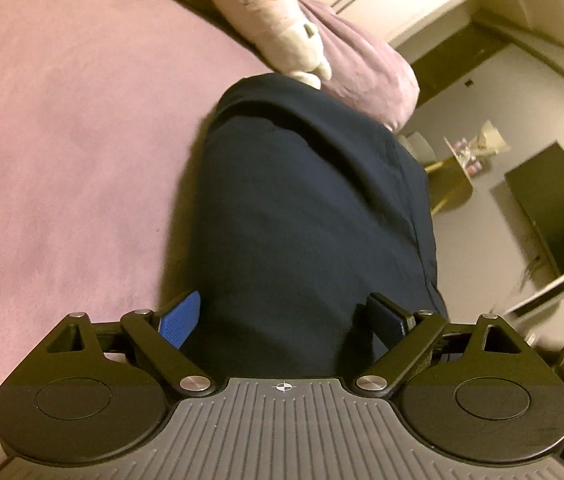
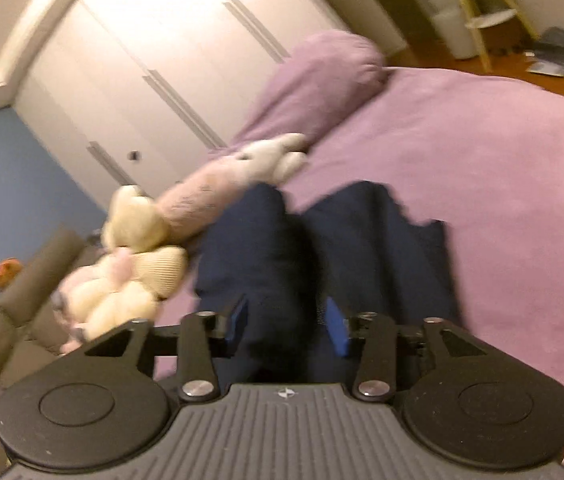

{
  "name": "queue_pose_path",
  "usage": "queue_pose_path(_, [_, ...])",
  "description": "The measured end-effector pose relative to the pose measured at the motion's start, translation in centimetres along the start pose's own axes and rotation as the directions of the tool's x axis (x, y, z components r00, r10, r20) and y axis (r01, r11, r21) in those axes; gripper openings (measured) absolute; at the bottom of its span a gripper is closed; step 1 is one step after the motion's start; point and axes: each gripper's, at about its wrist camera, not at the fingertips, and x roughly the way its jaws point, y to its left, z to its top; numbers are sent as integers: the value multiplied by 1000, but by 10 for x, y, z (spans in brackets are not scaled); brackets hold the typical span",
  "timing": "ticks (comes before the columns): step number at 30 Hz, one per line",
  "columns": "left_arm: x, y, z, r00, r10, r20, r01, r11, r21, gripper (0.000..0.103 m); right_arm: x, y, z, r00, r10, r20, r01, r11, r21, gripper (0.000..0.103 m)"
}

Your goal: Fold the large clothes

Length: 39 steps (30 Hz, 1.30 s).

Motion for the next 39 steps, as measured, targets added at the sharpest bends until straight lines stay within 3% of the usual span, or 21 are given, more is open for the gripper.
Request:
queue_pose_path(1, [0,0,-1,1000,5,1,-5,1000,9,93,6,7,1,1000,12,-1,-12,1000,-19,61])
queue_pose_path(2, [1,-1,-2,1000,7,2,-7,1000,14,93,14,12,2,1000,-1,-11,0,999,-41,65])
queue_pose_path(5, [2,-1,-1,1000,8,-1,-8,1000,5,93,46,19,-6,992,-65,-105,55,994,-99,65])
queue_pose_path(7, [0,-2,0,1000,0,-5,0,1000,1,93,59,16,-14,984,-94,-154,79,992,-100,38])
queue_pose_path(9, [0,-5,0,1000,-16,-5,16,1000,14,93,56,21,-19,984,-128,-121,108,981,-160,30])
queue_pose_path(13, [1,-17,-4,999,-37,-8,38,998,52,93,44,18,-32,975,-220,-45,205,954,-217,28])
queue_pose_path(16, [6,-22,-12,1000,-20,-15,22,996,87,95,46,-3,-52,964,-265,-34,253,945,-208,28])
queue_pose_path(19, [17,-17,-18,998,40,-47,-34,992,118,96,44,-16,-68,971,-238,24,237,942,-237,30])
queue_pose_path(21, [16,-8,-21,998,21,-53,-16,996,85,96,42,-14,-68,977,-210,30,211,943,-259,33])
queue_pose_path(25, [10,8,-15,998,-28,-61,27,1000,-7,96,21,-1,-41,984,-178,22,179,959,-219,47])
queue_pose_path(29, [9,12,-12,997,-40,-64,38,998,-41,95,11,31,-11,975,-192,113,213,950,-228,49])
queue_pose_path(31, [9,12,-13,997,-42,-62,40,999,-34,95,27,51,4,979,-171,113,195,949,-247,46])
queue_pose_path(33, [9,13,-14,997,-46,-67,44,999,-29,96,59,72,19,991,-122,56,133,951,-279,35])
queue_pose_path(35, [7,16,-10,996,-51,-78,49,998,-34,96,101,86,31,995,-100,-5,94,947,-307,34])
queue_pose_path(37, [0,15,-4,997,-37,-67,36,999,-11,96,152,91,39,985,-157,-66,124,929,-349,29])
queue_pose_path(39, [-4,9,7,999,43,-6,-43,998,54,96,185,89,39,973,-218,-68,172,895,-411,29])
